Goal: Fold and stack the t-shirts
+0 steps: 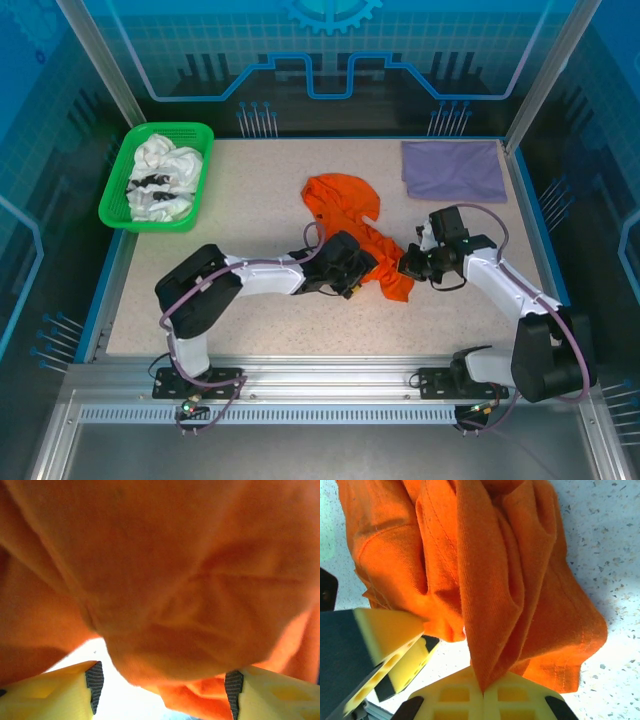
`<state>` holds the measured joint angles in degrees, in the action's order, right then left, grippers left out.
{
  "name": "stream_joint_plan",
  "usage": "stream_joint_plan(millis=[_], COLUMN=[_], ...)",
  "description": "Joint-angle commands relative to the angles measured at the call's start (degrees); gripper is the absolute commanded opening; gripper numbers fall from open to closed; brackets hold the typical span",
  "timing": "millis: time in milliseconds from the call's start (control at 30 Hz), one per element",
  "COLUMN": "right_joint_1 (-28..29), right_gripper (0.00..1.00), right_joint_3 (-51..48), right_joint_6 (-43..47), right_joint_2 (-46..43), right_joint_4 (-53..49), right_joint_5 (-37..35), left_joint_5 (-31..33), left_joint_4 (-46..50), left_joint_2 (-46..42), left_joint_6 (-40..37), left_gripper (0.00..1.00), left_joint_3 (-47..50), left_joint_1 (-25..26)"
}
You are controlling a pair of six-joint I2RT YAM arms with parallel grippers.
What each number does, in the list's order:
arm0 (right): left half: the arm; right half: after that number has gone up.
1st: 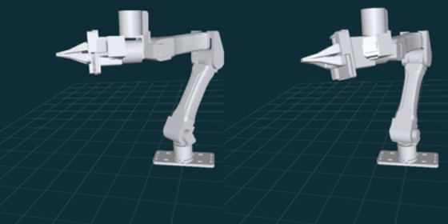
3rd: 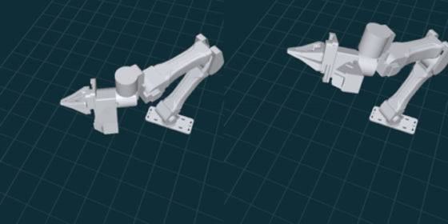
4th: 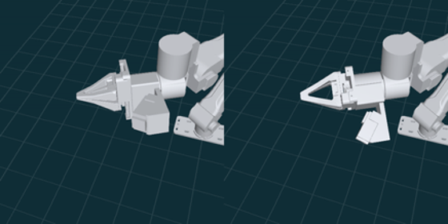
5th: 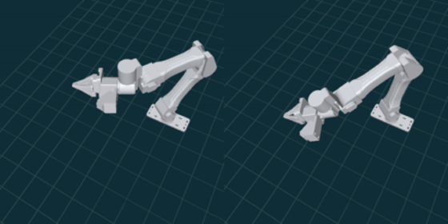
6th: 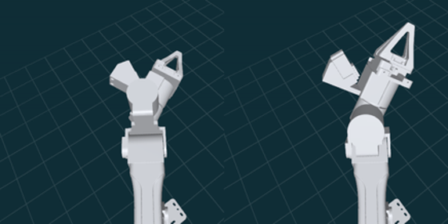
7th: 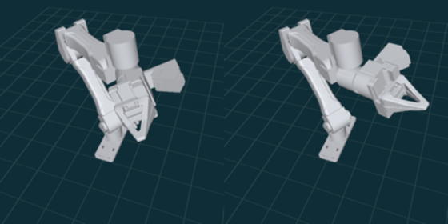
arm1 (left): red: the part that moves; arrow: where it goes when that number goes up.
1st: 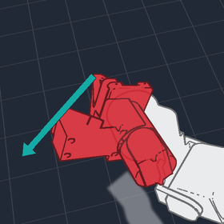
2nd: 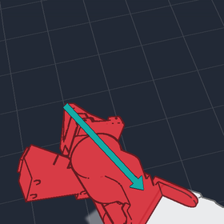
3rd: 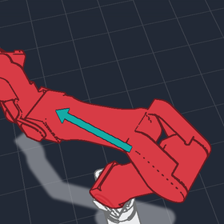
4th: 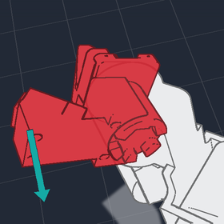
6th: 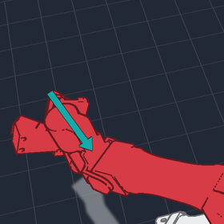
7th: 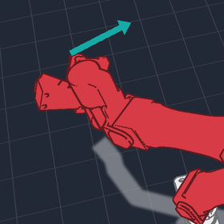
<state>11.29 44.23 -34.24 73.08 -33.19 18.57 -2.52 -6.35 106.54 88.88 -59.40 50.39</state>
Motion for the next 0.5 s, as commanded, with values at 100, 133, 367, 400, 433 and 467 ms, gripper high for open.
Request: stream_joint_plan(millis=[100, 133, 367, 400, 433, 467], right_joint_1=[-0.18, -0.15, -0.15, -0.13, -0.19, -0.18], right_gripper=[0.00, 0.00, 0.00, 0.00, 0.00, 0.00], right_joint_3=[-0.81, -0.89, -1.24, -1.29, -1.42, -1.59], right_joint_6=[1.27, 1.35, 2.51, 2.59, 2.60, 2.51], right_joint_2=[-1.62, -1.77, -2.14, -2.06, -2.03, -2.02], right_joint_4=[0.32, 0.23, -0.14, -0.08, -0.03, 0.09], right_joint_5=[2.11, 2.17, 2.01, 2.06, 2.04, 2.06], left_joint_5=[3.62, 3.61, 2.96, 3.04, 3.05, 3.03], left_joint_4=[-0.70, 0.08, 2.73, 2.97, 3.17, 3.52], left_joint_2=[2.53, 2.62, 1.49, 1.32, 1.17, 1.06], left_joint_6=[0.26, -0.26, -3.09, -3.25, -3.46, -3.64], left_gripper=[0.55, 0.53, 0.42, 0.40, 0.36, 0.32], left_joint_3=[-3.93, -4.43, -5.91, -5.99, -6.08, -6.12], left_joint_1=[0.50, 0.50, 0.50, 0.50, 0.50, 0.49])
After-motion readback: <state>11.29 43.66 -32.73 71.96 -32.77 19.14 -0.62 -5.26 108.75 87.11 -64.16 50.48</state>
